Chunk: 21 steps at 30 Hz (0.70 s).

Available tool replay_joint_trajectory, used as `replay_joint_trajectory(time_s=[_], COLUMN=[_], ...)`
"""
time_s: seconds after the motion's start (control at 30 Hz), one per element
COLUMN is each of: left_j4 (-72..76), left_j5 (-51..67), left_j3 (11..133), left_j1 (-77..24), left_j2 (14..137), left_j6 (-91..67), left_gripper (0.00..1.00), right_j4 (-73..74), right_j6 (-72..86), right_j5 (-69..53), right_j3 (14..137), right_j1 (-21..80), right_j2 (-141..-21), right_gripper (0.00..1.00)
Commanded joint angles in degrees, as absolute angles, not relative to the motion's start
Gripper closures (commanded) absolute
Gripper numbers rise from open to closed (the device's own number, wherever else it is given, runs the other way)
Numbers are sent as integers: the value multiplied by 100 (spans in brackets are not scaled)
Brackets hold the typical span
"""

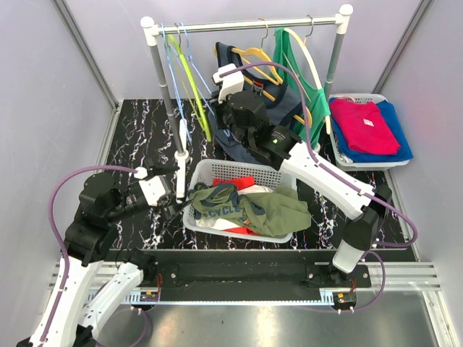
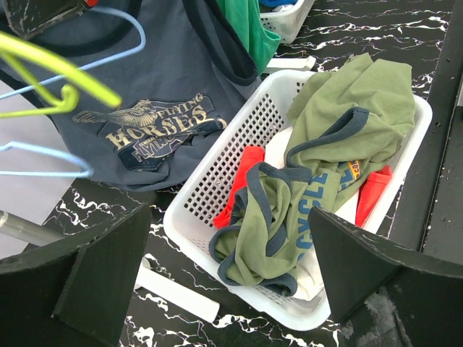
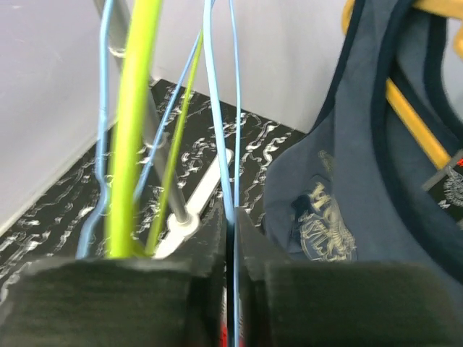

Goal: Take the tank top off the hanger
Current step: Place the hanger at the clothesline.

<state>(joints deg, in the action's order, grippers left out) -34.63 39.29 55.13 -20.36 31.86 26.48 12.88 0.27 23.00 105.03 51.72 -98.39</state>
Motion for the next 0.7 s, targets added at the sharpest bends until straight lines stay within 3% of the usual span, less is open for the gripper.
replay_joint_trajectory(time_s=[0.0, 0.03, 0.07, 0.17, 0.4, 0.67], left_j4=[-3331, -3340, -3340, -3340, -3340, -3296], left_j5=[3999, 3990, 3982, 3999, 4096, 4140], left_j3=[5669, 5669, 5669, 5678, 5643, 5634], left_j1=[-2057, -2057, -2057, -2057, -2057, -2057], left_j2=[3120, 3120, 3111, 3103, 3120, 3129], left_j6=[2558, 2558, 2558, 2549, 2487, 2347], left_gripper=[1, 1, 1, 1, 1, 1], right_j4=[1493, 1520, 1547, 1809, 1775, 2003], right_j6=[114, 132, 141, 62, -308, -62], right_j5=[2374, 2347, 2329, 2241, 2382, 1557], right_j3=[10907, 10916, 10899, 10828, 10371, 10310], right_j1=[5256, 5265, 5256, 5265, 5037, 3789], right_j2=[-9826, -9774, -9721, -9475, -8220, -7655], right_gripper=[69, 63, 40, 21, 15, 11])
